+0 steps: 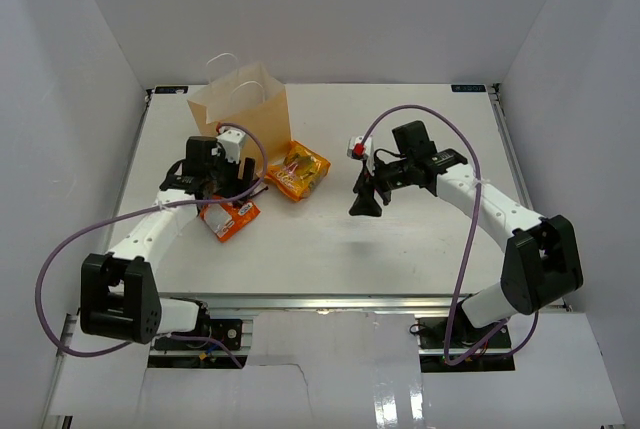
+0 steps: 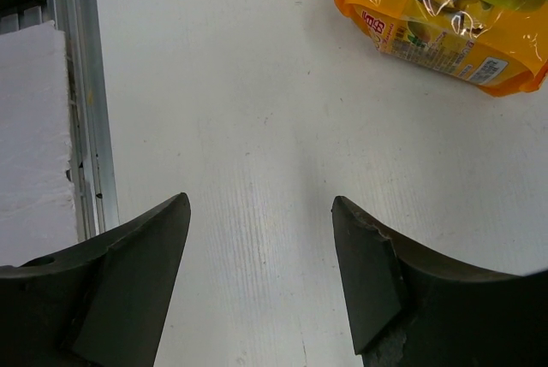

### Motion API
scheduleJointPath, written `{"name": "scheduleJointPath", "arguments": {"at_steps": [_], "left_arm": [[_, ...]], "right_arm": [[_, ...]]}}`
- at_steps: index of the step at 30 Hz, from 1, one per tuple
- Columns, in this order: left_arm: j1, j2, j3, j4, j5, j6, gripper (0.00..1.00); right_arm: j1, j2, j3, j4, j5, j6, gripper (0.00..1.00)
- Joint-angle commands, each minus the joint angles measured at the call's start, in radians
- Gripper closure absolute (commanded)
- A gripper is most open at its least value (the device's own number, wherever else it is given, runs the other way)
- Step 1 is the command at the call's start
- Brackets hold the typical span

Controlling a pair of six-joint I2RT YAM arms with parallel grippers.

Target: Place the snacks into the paper bag

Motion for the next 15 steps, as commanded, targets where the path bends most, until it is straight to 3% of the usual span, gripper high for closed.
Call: {"name": "scheduleJointPath", "arguments": {"at_steps": [1, 9, 15], "left_arm": [[-0.006, 0.029, 0.006, 0.091, -0.014, 0.128, 0.11], [-0.012, 0.116, -0.033, 0.212, -0.024, 0.145, 0.16], [-0.018, 0.201, -0.033, 0.241, -0.034, 0.119, 0.26]], "right_arm": [[-0.009, -0.038, -0.015, -0.012, 0.01, -0.017, 0.27], [-0.025, -0.042, -0.021, -0.012, 0.013, -0.018, 0.27], [-0.025, -0.031, -0.012, -0.013, 0.007, -0.014, 0.27]]}}
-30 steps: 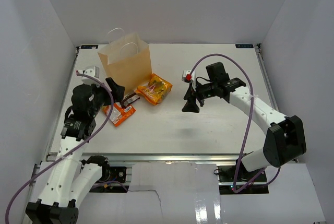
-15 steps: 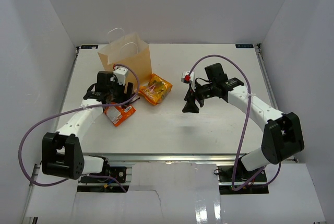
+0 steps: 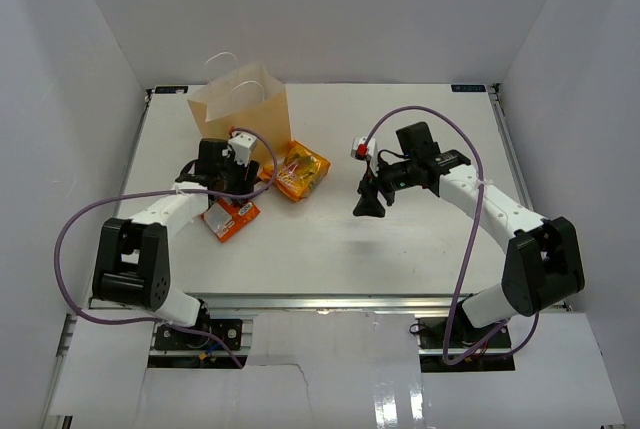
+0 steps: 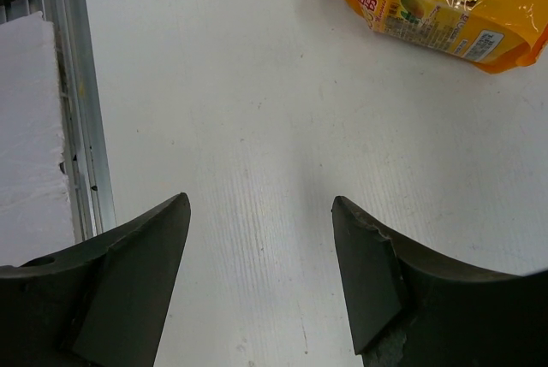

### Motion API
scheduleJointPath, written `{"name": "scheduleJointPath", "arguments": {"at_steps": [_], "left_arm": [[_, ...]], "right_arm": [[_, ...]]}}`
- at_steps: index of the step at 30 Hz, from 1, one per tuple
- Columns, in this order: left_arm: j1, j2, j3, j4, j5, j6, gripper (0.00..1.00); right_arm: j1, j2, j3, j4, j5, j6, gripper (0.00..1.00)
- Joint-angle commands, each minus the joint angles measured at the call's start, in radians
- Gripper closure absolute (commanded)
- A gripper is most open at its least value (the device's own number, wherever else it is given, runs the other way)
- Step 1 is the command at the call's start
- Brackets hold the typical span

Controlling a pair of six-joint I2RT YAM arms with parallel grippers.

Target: Place the snacks into the paper bag

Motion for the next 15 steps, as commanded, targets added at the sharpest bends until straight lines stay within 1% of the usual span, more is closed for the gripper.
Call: {"name": "scheduleJointPath", "arguments": {"at_steps": [1, 7, 14, 15], "left_arm": [[-0.008, 0.018, -0.008, 0.049, -0.017, -0.01, 0.28], [-0.017, 0.043, -0.024, 0.052, -0.048, -0.038, 0.35], [-0.029, 0.029, -0.076, 0.052, -0.068, -0.058, 0.47], [-0.028, 0.026, -0.083, 0.052, -0.071, -0.064, 0.51]], "right_arm": [[-0.003, -0.017, 0.01, 0.0, -0.008, -0.003, 0.27], [-0.005, -0.014, 0.011, 0.0, -0.011, -0.002, 0.27], [-0.008, -0.01, 0.016, 0.0, -0.019, 0.001, 0.27], [-0.008, -0.01, 0.016, 0.0, -0.021, 0.002, 0.27]]}}
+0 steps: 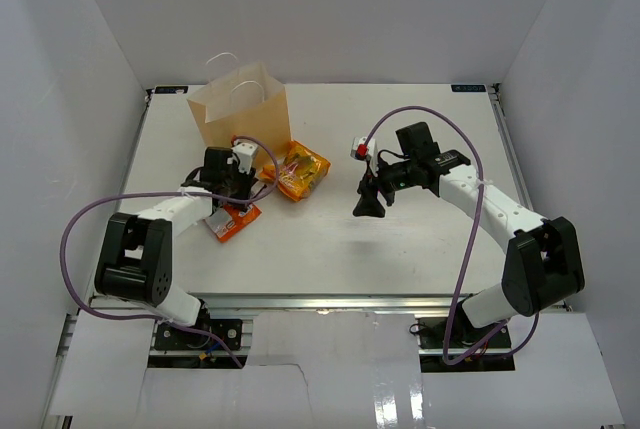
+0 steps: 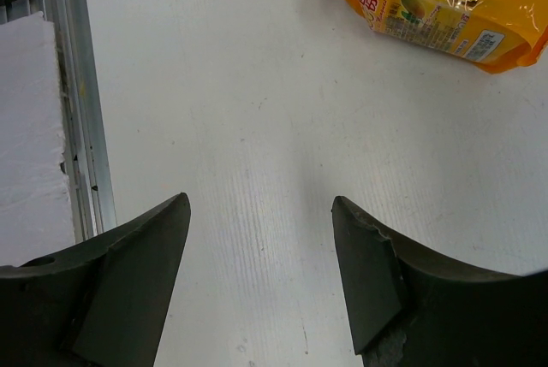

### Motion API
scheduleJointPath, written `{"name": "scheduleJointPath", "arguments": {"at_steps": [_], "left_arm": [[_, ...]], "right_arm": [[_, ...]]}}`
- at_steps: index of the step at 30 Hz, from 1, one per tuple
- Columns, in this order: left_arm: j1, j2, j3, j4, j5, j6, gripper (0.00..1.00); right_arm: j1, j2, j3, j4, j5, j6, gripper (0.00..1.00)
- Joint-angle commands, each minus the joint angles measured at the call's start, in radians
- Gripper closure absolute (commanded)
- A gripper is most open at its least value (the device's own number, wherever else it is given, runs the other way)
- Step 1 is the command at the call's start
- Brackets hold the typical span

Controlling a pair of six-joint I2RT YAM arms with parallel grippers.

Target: Place the snacks into the paper bag

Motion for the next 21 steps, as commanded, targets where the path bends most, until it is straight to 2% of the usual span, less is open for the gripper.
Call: {"name": "scheduleJointPath", "arguments": {"at_steps": [1, 6, 10, 13, 21], "left_arm": [[-0.009, -0.029, -0.034, 0.002, -0.019, -0.017, 0.53], [-0.01, -0.055, -0.055, 0.002, -0.024, -0.027, 0.63], [-0.012, -0.09, -0.057, -0.004, -0.011, -0.04, 0.88], [-0.01, -0.15, -0.051, -0.012, 0.002, -0.066, 0.99], [-0.01, -0.464, -0.111, -0.027, 0.079, -0.131, 1.0]], "right_arm": [[-0.007, -0.011, 0.018, 0.0, -0.023, 0.0, 0.27], [-0.013, -0.011, 0.019, 0.002, -0.031, 0.003, 0.27], [-0.013, -0.012, 0.021, 0.0, -0.034, 0.006, 0.27], [-0.014, -0.018, 0.021, 0.0, -0.036, 0.007, 0.27], [-0.023, -0.035, 0.014, 0.002, -0.039, 0.006, 0.27]]}}
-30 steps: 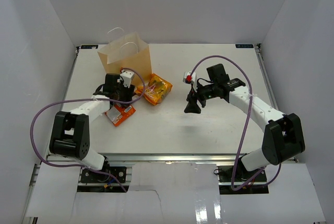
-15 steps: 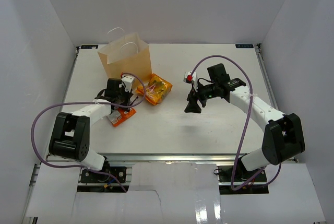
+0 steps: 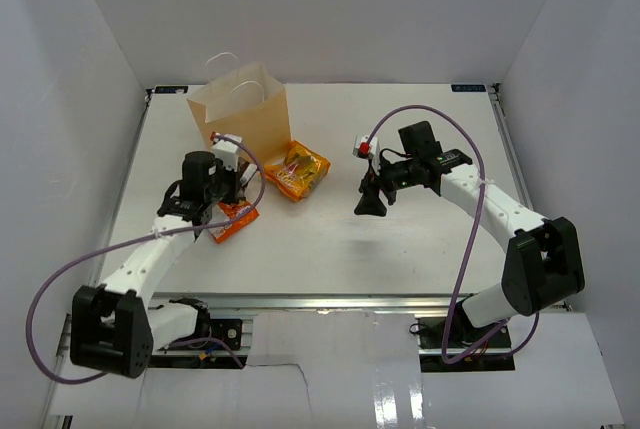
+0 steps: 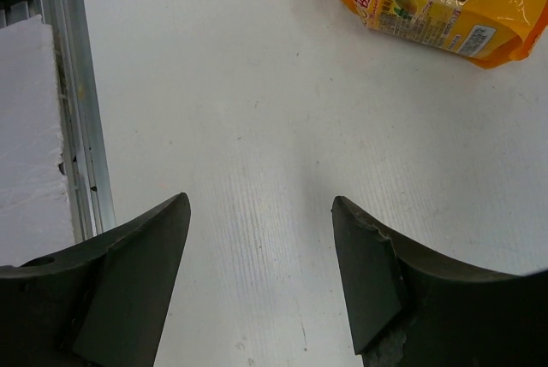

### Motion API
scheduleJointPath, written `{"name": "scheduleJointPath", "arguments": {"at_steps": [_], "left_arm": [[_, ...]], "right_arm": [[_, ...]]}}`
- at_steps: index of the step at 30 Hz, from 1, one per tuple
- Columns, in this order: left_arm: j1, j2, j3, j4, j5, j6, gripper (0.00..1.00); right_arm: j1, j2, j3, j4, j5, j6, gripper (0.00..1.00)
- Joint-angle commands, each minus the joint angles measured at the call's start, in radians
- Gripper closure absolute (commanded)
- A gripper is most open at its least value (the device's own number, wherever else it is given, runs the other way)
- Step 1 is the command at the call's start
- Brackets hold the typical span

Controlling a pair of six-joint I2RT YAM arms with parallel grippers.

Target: Place the snacks into the paper bag

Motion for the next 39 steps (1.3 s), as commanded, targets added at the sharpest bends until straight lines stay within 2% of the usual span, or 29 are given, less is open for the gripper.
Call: {"name": "scheduleJointPath", "arguments": {"at_steps": [1, 5, 9, 17, 23, 30, 33, 35, 36, 37, 38, 39], "left_arm": [[0.0, -0.209, -0.035, 0.005, 0.061, -0.042, 1.0], [0.001, -0.37, -0.009, 0.007, 0.067, -0.093, 1.0], [0.001, -0.372, 0.146, 0.01, 0.03, -0.089, 1.0], [0.003, -0.049, 0.609, 0.025, -0.043, 0.069, 1.0], [0.014, 0.18, 0.744, 0.036, -0.022, 0.207, 1.0], [0.035, 0.287, 0.781, 0.045, -0.031, 0.248, 0.98], [0.04, 0.289, 0.768, 0.053, -0.054, 0.238, 0.85], [0.04, 0.281, 0.768, 0.058, -0.071, 0.207, 0.71], [0.038, 0.277, 0.774, 0.056, -0.07, 0.193, 0.54], [0.038, 0.263, 0.79, 0.051, -0.065, 0.181, 0.44], [0.04, 0.254, 0.798, 0.05, -0.062, 0.149, 0.25], [0.04, 0.243, 0.804, 0.044, -0.062, 0.133, 0.18]], "right_arm": [[-0.008, -0.035, 0.013, 0.002, -0.031, 0.004, 0.27], [-0.011, -0.029, 0.014, 0.004, -0.037, 0.002, 0.27], [-0.013, -0.014, 0.024, 0.002, -0.049, 0.004, 0.27], [-0.011, -0.013, 0.031, 0.004, -0.057, 0.007, 0.27], [-0.011, -0.047, 0.008, 0.005, -0.043, -0.002, 0.27], [-0.013, -0.061, 0.002, 0.005, -0.016, -0.006, 0.27], [-0.011, -0.035, 0.028, 0.007, -0.016, 0.037, 0.27], [-0.008, 0.008, 0.054, 0.016, -0.005, 0.089, 0.28], [-0.004, 0.029, 0.071, 0.021, 0.012, 0.128, 0.28], [0.002, 0.07, 0.115, 0.016, 0.045, 0.195, 0.29], [0.016, 0.091, 0.14, 0.019, 0.065, 0.227, 0.29], [0.024, 0.112, 0.161, 0.03, 0.09, 0.272, 0.29]]}}
